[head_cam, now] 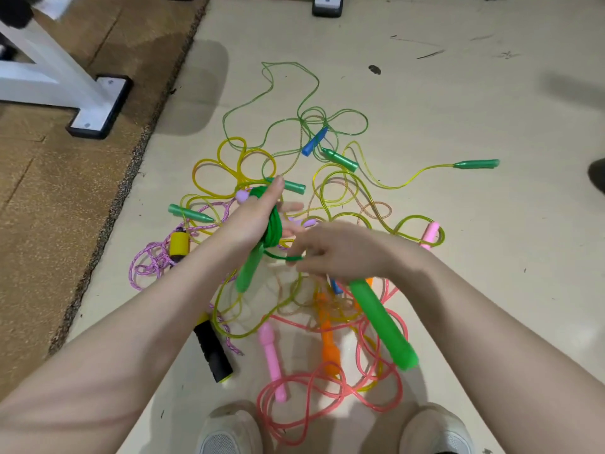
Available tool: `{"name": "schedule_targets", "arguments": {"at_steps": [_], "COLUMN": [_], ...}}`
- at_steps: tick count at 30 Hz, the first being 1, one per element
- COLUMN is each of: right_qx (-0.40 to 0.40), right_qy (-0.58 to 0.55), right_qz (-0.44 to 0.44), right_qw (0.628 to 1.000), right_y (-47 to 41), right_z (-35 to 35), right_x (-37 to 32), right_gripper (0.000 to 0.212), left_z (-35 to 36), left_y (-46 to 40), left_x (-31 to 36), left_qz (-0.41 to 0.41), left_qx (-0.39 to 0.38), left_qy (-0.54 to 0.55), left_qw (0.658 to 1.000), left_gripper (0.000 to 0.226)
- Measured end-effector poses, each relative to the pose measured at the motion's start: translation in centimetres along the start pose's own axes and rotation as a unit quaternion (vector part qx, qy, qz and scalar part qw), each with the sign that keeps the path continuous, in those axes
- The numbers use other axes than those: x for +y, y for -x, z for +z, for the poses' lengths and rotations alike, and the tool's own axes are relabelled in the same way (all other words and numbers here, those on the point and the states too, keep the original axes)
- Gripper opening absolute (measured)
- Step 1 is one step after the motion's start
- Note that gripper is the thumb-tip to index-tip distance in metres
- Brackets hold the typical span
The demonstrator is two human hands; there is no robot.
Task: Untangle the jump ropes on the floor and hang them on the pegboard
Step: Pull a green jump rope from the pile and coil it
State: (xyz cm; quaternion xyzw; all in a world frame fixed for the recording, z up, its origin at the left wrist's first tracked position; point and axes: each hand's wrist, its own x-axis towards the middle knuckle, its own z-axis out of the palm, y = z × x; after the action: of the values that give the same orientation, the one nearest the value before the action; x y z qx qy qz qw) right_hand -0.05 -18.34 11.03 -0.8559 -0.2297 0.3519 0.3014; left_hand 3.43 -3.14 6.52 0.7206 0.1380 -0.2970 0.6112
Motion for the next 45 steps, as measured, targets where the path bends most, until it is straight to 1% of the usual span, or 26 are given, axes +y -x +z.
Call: {"name": "schedule_targets", "arguments": {"at_steps": [2,4,6,8,10,11,12,13,15,17,18,19,22,24,26,27,29,31,33,35,36,38,40,41,42,45], "right_qx": [0.091,0.156,0.203,0.248,0.282,0.287,0.281,0.265,0.200,0.129,0.114,0.111,0.078,0.045,0.045,0.073,0.164,0.245,0.299,0.312,0.308,0.304,0.301,0.297,0.289,0.236], "right_qy": [-0.029,-0.123,-0.218,-0.280,-0.337,-0.358,-0.361,-0.345,-0.360,-0.434,-0.447,-0.434,-0.367,-0.344,-0.318,-0.309,-0.310,-0.301,-0.334,-0.425,-0.451,-0.477,-0.519,-0.536,-0.540,-0.475], "right_qz": [-0.012,-0.029,-0.048,-0.059,-0.064,-0.063,-0.058,-0.055,-0.063,-0.077,-0.077,-0.070,-0.038,-0.029,-0.024,-0.017,-0.007,0.001,0.018,0.027,0.029,0.038,0.058,0.069,0.078,0.100], "right_qw": [0.995,0.980,0.953,0.925,0.896,0.886,0.887,0.899,0.909,0.888,0.884,0.891,0.926,0.938,0.947,0.948,0.937,0.922,0.894,0.850,0.837,0.824,0.798,0.788,0.786,0.842], "right_y": [0.2,0.7,0.9,0.7,0.3,0.1,0.0,0.0,-0.1,-0.1,0.0,0.1,0.5,0.7,0.8,0.5,-0.2,-0.9,-1.1,-0.7,-0.3,-0.2,-0.5,-0.7,-0.9,-0.6], "right_z": [-1.4,-2.4,-2.8,-2.5,-2.0,-1.8,-1.6,-1.5,-1.1,-0.4,-0.1,0.0,-0.4,-0.8,-0.9,-0.6,-0.1,0.3,0.3,-0.2,-0.4,-0.2,0.4,0.8,1.1,0.8], "right_x": [0.4,1.0,1.6,2.1,2.7,2.8,3.0,3.1,3.0,2.5,2.4,2.2,2.1,2.0,1.7,1.8,1.9,2.4,2.9,3.1,3.0,3.1,3.0,3.1,3.3,4.5], "right_gripper": [0.014,0.012,0.013,0.014,0.014,0.018,0.025,0.031,0.036,0.032,0.028,0.025,0.027,0.027,0.021,0.018,0.010,0.005,0.010,0.008,0.009,0.011,0.012,0.012,0.012,0.023], "left_z": [-0.2,0.2,0.5,0.6,0.5,0.3,0.1,-0.1,-0.4,-0.4,-0.4,-0.4,-0.5,-0.3,-0.1,-0.1,-0.2,-0.2,0.2,0.6,0.9,1.4,2.0,2.1,2.1,1.5], "left_y": [0.4,1.0,1.3,1.3,1.4,1.3,1.2,1.1,0.9,1.0,1.1,1.0,1.2,1.5,1.6,1.5,0.9,0.3,0.2,0.6,0.9,1.3,1.6,1.6,1.6,1.1], "left_x": [-0.2,0.0,0.5,1.5,2.2,2.3,2.2,2.1,2.1,2.2,2.2,2.1,1.9,2.5,3.3,3.5,3.6,3.5,3.2,2.9,2.9,2.5,2.0,2.0,2.0,2.2], "left_qz": [-0.049,-0.055,-0.041,-0.024,-0.005,0.005,0.014,0.018,0.005,-0.022,-0.032,-0.035,-0.034,-0.061,-0.084,-0.081,-0.049,-0.004,0.041,0.047,0.045,0.056,0.074,0.083,0.093,0.112], "left_qx": [-0.041,-0.119,-0.219,-0.321,-0.401,-0.429,-0.453,-0.472,-0.501,-0.525,-0.524,-0.517,-0.479,-0.418,-0.313,-0.252,-0.143,-0.087,-0.100,-0.165,-0.188,-0.196,-0.174,-0.155,-0.133,-0.066], "left_qy": [0.006,-0.033,-0.055,0.001,0.068,0.091,0.105,0.111,0.112,0.101,0.096,0.092,0.049,-0.015,-0.052,-0.056,-0.023,0.012,0.065,0.152,0.177,0.151,0.087,0.065,0.050,0.008], "left_qw": [0.998,0.991,0.973,0.947,0.913,0.899,0.885,0.874,0.858,0.845,0.846,0.850,0.876,0.906,0.945,0.963,0.988,0.996,0.992,0.973,0.965,0.967,0.978,0.982,0.985,0.991], "left_gripper": [0.068,0.082,0.098,0.105,0.105,0.100,0.093,0.084,0.074,0.076,0.079,0.082,0.086,0.087,0.080,0.074,0.063,0.057,0.049,0.040,0.037,0.027,0.016,0.014,0.016,0.019]}}
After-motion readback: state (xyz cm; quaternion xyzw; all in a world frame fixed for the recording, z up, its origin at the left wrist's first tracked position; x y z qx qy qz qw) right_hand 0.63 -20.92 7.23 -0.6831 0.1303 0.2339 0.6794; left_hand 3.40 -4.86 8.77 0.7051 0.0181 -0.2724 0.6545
